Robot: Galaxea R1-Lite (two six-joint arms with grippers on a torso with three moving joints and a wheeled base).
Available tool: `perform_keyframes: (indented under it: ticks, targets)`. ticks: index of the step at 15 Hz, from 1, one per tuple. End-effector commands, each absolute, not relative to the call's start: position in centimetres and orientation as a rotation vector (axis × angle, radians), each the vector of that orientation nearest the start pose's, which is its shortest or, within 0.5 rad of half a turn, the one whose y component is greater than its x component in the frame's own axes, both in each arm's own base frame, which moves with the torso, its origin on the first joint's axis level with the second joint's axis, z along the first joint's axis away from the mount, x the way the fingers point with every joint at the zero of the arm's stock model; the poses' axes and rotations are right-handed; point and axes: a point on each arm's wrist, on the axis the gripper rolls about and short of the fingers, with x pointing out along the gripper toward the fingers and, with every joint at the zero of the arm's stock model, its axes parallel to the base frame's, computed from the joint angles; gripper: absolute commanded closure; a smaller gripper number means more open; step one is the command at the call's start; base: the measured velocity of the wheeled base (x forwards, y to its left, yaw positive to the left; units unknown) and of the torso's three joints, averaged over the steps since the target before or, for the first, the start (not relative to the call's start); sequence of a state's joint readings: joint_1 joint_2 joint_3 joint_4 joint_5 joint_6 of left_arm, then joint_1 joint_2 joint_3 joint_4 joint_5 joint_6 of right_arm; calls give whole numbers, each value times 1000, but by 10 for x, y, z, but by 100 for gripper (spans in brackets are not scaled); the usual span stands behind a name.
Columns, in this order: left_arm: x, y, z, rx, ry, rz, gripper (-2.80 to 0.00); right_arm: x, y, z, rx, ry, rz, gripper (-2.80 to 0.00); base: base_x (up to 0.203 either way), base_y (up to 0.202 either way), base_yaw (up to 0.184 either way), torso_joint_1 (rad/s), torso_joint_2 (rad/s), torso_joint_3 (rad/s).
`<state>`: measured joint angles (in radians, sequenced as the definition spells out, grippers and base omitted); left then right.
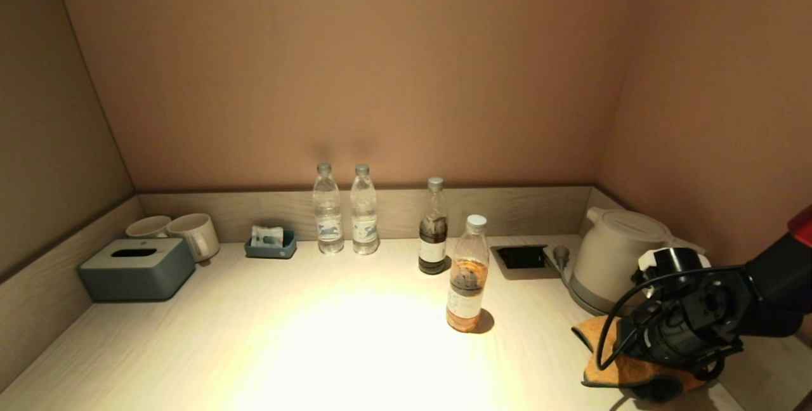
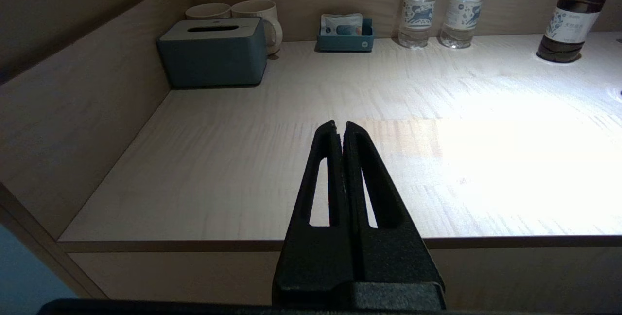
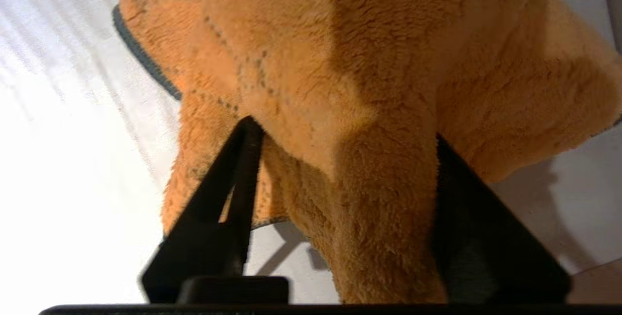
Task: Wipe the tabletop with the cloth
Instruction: Pick up the tablecloth, then place the tablecloth
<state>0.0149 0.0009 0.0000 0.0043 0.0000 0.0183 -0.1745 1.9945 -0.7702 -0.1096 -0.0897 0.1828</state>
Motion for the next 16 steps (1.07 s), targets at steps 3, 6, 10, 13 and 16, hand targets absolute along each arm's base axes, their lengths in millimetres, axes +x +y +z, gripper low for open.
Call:
perform_keyframes:
  ticks: [3, 6, 10, 13, 16]
  targets:
    - [-23, 0, 75, 18, 6, 15, 0, 291, -53, 50, 222, 1067, -323, 0, 0, 0, 0, 0, 0, 0]
    - [-23, 0, 75, 18, 6, 15, 0, 291, -53, 50, 222, 1067, -323, 0, 0, 0, 0, 0, 0, 0]
    - [-23, 0, 75, 18, 6, 15, 0, 276, -48, 99, 262, 909, -274, 0, 0, 0, 0, 0, 0, 0]
    - [-23, 0, 75, 18, 6, 15, 0, 254, -35, 141, 281, 776, -179, 0, 0, 0, 0, 0, 0, 0]
    - [-23, 0, 75, 18, 6, 15, 0, 220, -10, 184, 257, 656, -45, 0, 0, 0, 0, 0, 0, 0]
